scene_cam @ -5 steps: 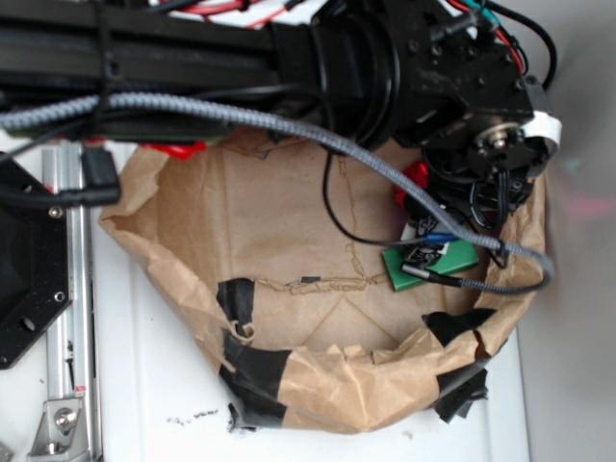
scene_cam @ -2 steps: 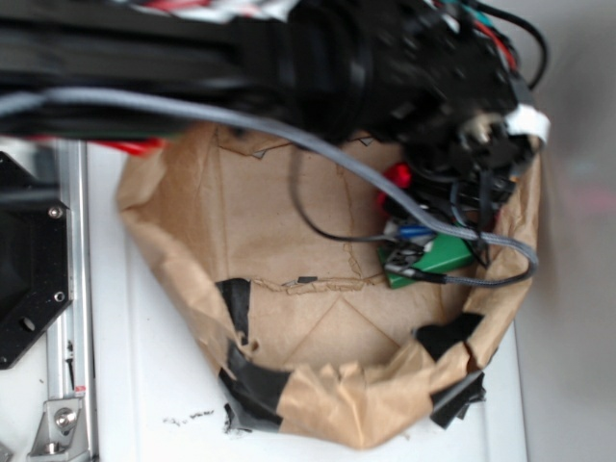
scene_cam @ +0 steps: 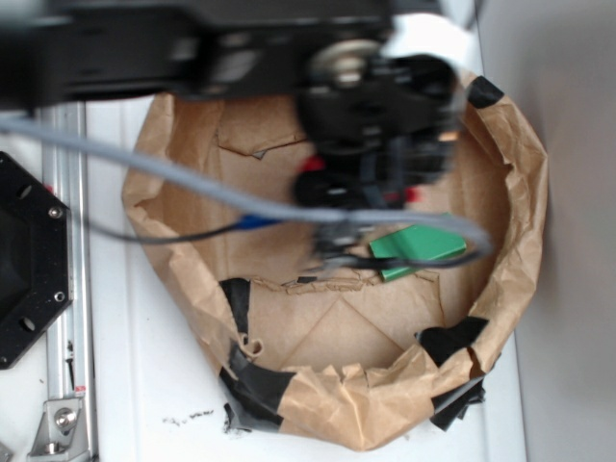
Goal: Grab the red paper.
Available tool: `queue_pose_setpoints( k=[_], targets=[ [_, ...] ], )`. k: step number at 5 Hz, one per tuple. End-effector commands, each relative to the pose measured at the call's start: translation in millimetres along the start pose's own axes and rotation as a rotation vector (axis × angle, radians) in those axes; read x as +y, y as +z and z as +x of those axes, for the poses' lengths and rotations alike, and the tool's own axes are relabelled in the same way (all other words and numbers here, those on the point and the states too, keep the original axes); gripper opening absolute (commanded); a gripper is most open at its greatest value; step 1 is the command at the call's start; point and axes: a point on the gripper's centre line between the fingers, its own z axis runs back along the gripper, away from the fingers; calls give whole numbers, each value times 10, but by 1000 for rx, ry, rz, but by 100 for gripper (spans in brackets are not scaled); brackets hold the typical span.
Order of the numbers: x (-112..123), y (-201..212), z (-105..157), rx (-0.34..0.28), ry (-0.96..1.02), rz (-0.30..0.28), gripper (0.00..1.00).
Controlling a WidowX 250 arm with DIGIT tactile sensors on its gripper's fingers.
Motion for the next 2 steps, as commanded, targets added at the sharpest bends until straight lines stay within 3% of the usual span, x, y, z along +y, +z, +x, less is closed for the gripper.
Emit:
queue_pose_setpoints(
  k=[1, 2],
  targets=[
    [-248, 344, -250, 96, 103, 16, 0],
    [-154, 309, -239, 76, 246, -25, 0]
  ],
)
